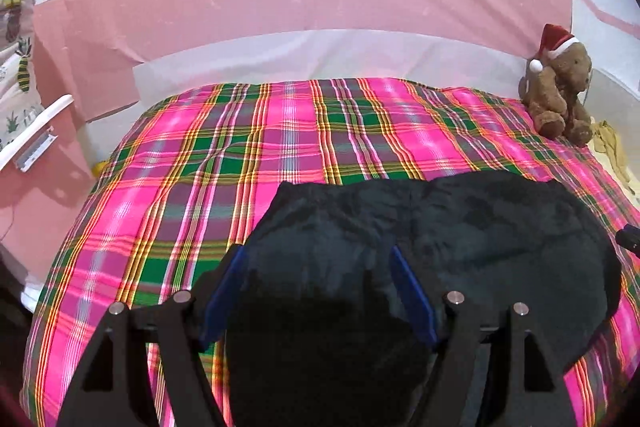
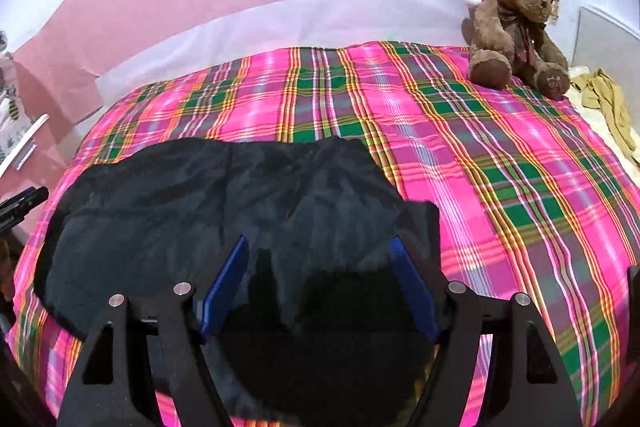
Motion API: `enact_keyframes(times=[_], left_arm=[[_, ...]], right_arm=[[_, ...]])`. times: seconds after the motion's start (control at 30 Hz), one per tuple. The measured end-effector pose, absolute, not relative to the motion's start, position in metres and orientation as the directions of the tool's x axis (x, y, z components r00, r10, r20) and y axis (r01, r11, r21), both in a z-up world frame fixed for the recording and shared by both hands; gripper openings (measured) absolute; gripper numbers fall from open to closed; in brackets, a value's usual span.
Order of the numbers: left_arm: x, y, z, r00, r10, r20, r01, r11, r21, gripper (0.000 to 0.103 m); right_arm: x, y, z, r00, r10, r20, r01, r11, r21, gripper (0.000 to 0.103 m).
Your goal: Fold large clothes
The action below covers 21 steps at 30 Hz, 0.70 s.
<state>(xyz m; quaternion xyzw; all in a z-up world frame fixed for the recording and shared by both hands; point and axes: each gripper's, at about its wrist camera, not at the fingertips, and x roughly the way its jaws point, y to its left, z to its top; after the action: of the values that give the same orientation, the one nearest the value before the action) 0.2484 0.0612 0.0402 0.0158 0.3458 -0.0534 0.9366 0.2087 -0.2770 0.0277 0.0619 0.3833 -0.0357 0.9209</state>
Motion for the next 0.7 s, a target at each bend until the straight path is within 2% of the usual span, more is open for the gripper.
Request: enact_keyframes(times=[0.37,0.7], left_arm=[[0.221,0.074,0.03,0.738,-0.081,-0.67,0.098,0.995,-0.013,0.076],[0.234,0.094,0.008,0.703,-0.106,-0.703,0.084,0.994,-0.066,0.076]], right_arm=[[0.175,-0.278,0.032,0.712,-0.034,-0.701,0.111,0.992,0.064,0.074],[0.176,-0.298,0.013,0.677,-0.038,-0.735,0.159,0.982,0.097,0.074]])
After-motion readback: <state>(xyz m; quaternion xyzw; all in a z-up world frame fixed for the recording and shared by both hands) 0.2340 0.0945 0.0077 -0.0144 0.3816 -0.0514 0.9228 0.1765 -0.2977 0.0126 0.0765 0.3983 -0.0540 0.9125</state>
